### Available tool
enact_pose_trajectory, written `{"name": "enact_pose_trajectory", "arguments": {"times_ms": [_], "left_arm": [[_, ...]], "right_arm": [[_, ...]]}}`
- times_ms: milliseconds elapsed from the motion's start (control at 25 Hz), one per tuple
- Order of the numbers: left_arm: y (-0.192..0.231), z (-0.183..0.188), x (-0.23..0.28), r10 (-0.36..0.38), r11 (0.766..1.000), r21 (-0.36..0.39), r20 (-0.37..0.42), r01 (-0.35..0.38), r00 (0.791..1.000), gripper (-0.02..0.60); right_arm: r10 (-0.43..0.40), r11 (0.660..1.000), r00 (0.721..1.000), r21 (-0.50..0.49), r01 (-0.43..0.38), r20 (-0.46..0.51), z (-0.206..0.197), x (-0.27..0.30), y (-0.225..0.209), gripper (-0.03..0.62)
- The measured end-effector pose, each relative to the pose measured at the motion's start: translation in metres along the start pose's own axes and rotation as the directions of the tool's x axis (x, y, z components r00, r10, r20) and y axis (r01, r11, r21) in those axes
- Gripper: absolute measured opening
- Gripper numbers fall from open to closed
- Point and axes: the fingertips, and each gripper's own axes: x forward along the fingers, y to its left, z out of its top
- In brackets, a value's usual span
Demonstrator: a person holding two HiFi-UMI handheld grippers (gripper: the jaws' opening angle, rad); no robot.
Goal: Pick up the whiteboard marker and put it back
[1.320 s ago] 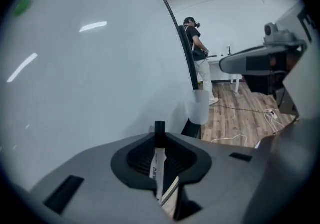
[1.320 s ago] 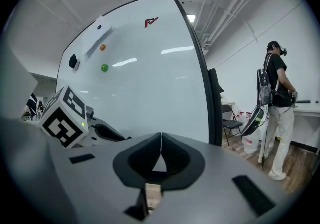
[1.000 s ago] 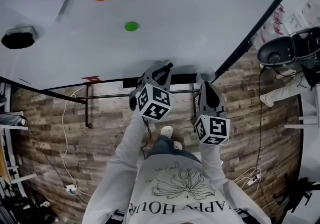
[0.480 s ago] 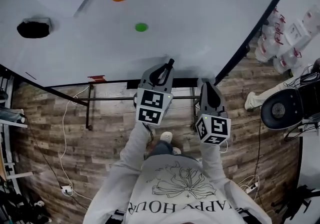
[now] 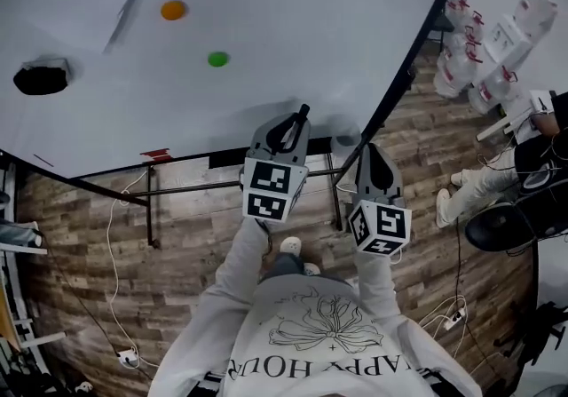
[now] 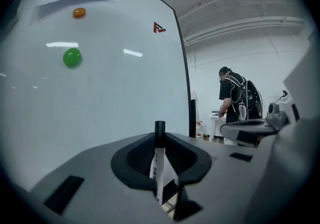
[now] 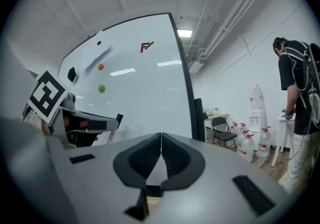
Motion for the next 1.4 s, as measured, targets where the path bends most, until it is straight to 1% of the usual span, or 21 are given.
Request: {"name": "enact_pose_trajectory", "arguments": {"times_ms": [160,280,520,680,1000,1080,1240,1400], "left_arm": [[-0.023,0.008,0.02,-0.073,0.997,-0.02,0.022,0.074,0.997,0.057],[-0.042,0.013,0.035,-0.131,0.991,-0.021,0.033,0.132,0.991,0.057],[-0.08,0.017,0.067,-0.234,0.972,-0.017,0.042,0.235,0.971,0.057],[-0.104,0.012,0.087,-0.303,0.953,-0.012,0.032,0.304,0.952,0.057],[-0.112,-0.007,0.12,-0.35,0.936,-0.025,0.003,0.35,0.937,0.057],[-0.108,-0.014,0.125,-0.354,0.935,-0.028,-0.001,0.354,0.935,0.058],[-0.103,-0.035,0.137,-0.376,0.925,-0.06,-0.02,0.374,0.926,0.058],[-0.1,-0.059,0.147,-0.371,0.928,-0.047,-0.058,0.369,0.927,0.058]], "right_arm": [[-0.07,0.998,0.998,0.004,0.07,0.004,0.001,-0.012,-0.028,0.005],[-0.135,0.991,0.991,0.006,0.135,-0.002,-0.001,-0.025,-0.049,0.005],[-0.251,0.968,0.968,0.011,0.251,-0.019,-0.009,-0.052,-0.091,0.005],[-0.331,0.943,0.943,0.011,0.331,-0.04,-0.017,-0.072,-0.113,0.005],[-0.405,0.913,0.911,0.001,0.407,-0.079,-0.028,-0.083,-0.135,0.005],[-0.41,0.911,0.908,-0.003,0.412,-0.088,-0.032,-0.081,-0.134,0.005],[-0.411,0.911,0.904,-0.009,0.413,-0.115,-0.041,-0.074,-0.13,0.005],[-0.406,0.913,0.904,-0.01,0.408,-0.132,-0.049,-0.066,-0.126,0.005]]}}
